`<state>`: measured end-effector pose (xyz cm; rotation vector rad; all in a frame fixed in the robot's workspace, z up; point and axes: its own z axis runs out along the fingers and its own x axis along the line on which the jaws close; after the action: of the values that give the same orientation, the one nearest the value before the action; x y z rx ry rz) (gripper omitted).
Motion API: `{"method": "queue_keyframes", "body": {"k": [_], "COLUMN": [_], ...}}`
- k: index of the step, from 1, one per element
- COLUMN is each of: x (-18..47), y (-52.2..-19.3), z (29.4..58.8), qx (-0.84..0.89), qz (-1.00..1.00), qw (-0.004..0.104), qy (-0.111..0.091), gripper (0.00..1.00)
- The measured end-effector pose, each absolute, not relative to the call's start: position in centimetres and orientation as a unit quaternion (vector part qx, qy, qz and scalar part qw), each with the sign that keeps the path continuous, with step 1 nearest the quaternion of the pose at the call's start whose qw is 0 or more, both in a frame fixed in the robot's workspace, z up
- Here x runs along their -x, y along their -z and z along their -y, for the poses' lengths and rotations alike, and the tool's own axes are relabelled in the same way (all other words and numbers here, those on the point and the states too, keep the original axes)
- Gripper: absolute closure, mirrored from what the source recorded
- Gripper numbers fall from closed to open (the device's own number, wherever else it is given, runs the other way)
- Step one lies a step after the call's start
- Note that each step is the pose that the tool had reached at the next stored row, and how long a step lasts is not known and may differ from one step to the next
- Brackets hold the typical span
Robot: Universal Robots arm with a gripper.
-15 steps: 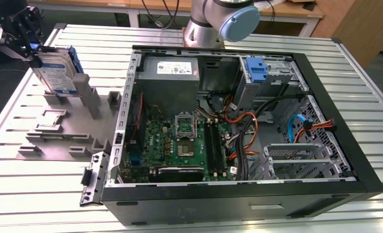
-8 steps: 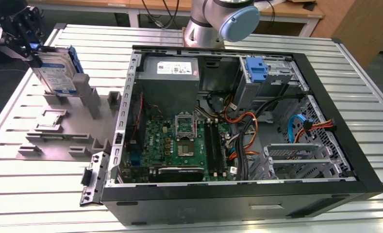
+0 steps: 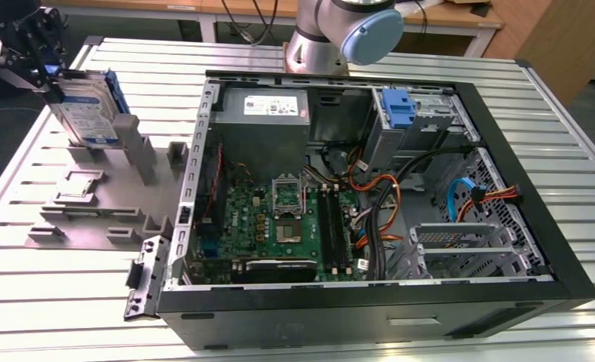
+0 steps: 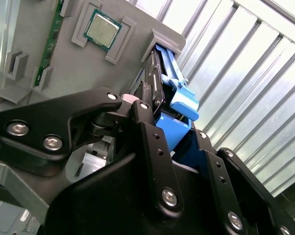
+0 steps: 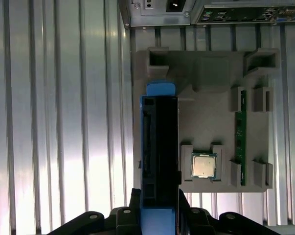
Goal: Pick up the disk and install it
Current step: 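Pick up the disk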
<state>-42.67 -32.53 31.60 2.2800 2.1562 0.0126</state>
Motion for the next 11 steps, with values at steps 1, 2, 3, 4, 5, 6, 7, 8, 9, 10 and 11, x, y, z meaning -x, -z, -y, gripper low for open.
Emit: {"method": "queue_keyframes", "body": {"k": [1, 2, 3, 4, 5, 6, 7, 8, 9, 10, 11], "x": [42.67, 42.67, 42.67, 42.67, 42.67, 42.67, 42.67, 42.67, 42.67, 42.67, 42.67], "y": [-31.65, -31.70, -31.75, -31.78, -31.80, -31.83, -31.88, -31.90, -31.91, -31.93, -31.96], "z": [32.53, 32.53, 32.53, 32.53, 32.53, 32.53, 32.53, 32.53, 32.53, 32.53, 32.53], "qx": [-0.727, -0.727, -0.727, -0.727, -0.727, -0.727, -0.727, -0.727, -0.727, -0.727, -0.727], "qz": [-0.687, -0.687, -0.687, -0.687, -0.687, -0.687, -0.687, -0.687, -0.687, -0.687, -0.687], "qw": [0.002, 0.002, 0.002, 0.002, 0.002, 0.002, 0.002, 0.002, 0.002, 0.002, 0.002], "qy": [-0.004, -0.004, -0.004, -0.004, -0.004, -0.004, -0.004, -0.004, -0.004, -0.004, -0.004], "gripper": [0.63, 0.63, 0.63, 0.63, 0.63, 0.63, 0.63, 0.63, 0.63, 0.63, 0.63]}}
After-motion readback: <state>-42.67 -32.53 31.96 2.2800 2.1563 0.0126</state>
